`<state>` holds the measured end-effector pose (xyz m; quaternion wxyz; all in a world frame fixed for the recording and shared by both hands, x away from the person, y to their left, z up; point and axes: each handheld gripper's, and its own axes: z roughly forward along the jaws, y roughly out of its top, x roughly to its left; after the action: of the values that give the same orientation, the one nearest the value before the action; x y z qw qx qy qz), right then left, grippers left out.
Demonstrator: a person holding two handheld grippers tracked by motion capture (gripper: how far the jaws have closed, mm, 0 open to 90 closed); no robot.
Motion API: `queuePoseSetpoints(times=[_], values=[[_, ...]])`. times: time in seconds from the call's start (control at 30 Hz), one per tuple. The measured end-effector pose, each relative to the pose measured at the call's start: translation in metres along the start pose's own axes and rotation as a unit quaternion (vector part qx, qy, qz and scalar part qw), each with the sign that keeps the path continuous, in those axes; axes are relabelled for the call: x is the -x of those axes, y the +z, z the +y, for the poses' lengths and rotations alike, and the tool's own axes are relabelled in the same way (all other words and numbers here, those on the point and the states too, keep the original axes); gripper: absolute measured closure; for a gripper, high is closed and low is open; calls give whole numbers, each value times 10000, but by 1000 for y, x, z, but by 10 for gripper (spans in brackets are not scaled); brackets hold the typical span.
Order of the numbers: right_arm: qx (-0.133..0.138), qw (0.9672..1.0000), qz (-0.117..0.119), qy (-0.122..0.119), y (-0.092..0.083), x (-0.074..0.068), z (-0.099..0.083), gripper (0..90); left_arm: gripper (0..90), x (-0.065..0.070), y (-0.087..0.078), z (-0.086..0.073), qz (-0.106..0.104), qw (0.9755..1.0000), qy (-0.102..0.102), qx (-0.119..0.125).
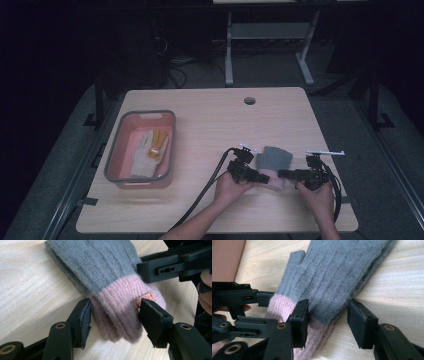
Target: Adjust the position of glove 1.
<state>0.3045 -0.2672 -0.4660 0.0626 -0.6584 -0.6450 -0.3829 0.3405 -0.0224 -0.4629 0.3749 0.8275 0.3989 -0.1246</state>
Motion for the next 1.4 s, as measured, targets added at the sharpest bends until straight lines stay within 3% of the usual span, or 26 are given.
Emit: queuePoseSetpoints(times=[0.23,0.4,0.63,0.73,0.97,1.4], values=[[125,9995,261,144,4,1,-7,574,482,-5,-1,-2,-110,9996,-251,78],[151,9978,515,379,6,5,-8,608,510,-7,-1,-3,-136,9993,-341,103],[167,9964,648,523,10,7,-8,653,557,-11,1,-2,-319,9980,-521,130],[177,9962,671,518,10,7,-8,668,606,-11,2,-2,-350,9975,-573,215],[170,9949,837,537,7,7,-7,713,625,-15,-2,-2,-466,9965,-650,237],[238,9961,828,183,7,-12,-7,720,639,-22,-17,-8,-571,9952,-707,357]])
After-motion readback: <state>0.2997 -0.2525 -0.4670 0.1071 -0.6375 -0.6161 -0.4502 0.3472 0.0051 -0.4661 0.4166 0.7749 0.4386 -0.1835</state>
